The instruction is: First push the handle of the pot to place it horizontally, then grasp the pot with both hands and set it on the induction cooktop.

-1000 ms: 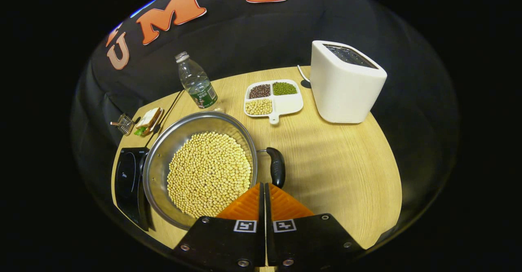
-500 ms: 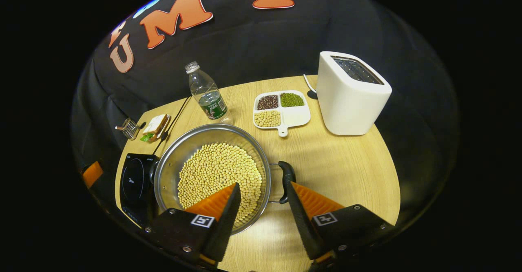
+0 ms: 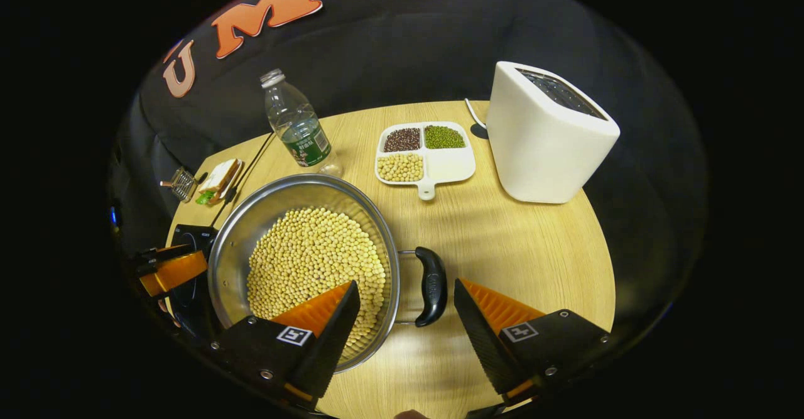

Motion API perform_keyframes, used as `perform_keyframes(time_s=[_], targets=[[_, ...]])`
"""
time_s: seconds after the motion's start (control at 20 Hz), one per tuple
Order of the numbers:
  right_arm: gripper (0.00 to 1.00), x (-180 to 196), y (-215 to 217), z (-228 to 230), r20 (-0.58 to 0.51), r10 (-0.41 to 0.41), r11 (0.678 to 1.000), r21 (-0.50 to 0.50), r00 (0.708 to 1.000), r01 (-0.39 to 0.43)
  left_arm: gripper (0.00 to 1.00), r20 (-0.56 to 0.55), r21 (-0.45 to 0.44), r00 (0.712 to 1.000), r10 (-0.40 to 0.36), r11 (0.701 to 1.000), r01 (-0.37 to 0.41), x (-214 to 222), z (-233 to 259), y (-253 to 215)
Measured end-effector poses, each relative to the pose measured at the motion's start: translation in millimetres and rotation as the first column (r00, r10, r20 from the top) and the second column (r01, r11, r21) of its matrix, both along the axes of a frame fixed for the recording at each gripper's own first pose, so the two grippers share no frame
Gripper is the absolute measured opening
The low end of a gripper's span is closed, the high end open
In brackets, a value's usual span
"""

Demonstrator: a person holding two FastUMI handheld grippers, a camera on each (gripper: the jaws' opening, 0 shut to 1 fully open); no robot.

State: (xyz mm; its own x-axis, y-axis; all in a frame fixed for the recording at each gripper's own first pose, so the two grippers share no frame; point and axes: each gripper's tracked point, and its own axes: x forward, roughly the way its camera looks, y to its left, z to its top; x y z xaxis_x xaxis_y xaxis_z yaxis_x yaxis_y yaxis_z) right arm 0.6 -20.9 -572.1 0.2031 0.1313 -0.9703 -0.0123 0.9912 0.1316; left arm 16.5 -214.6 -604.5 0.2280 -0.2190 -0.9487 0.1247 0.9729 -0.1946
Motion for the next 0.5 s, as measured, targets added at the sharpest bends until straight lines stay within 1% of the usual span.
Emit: perform_keyframes(time_s=[0.15, 0.4, 0.45, 0.5], targets=[[0.94, -0.6, 2.3, -10.9, -0.006, 0.02, 1.0, -0.006, 1.0, -0.02, 1.0, -0.035, 0.026, 0.999, 0.008, 1.0, -0.007, -1.9, -21.0, -2.9], [0.92, -2.9, 8.3, -28.4, -0.041, 0.034, 0.999, -0.01, 0.999, -0.034, 0.99, -0.047, 0.063, 0.999, -0.016, 0.998, 0.019, -2.4, -38.6, -1.7], [0.91, -1.9, 7.7, -31.7, -0.042, 0.034, 0.999, -0.014, 0.999, -0.034, 0.97, -0.049, 0.072, 0.999, -0.024, 0.997, 0.027, -3.7, -42.1, 0.0], [0.89, -1.4, 6.3, -33.9, -0.046, 0.029, 0.999, -0.019, 0.999, -0.03, 0.92, -0.045, 0.086, 0.999, -0.026, 0.996, 0.03, -3.1, -43.7, 2.8]])
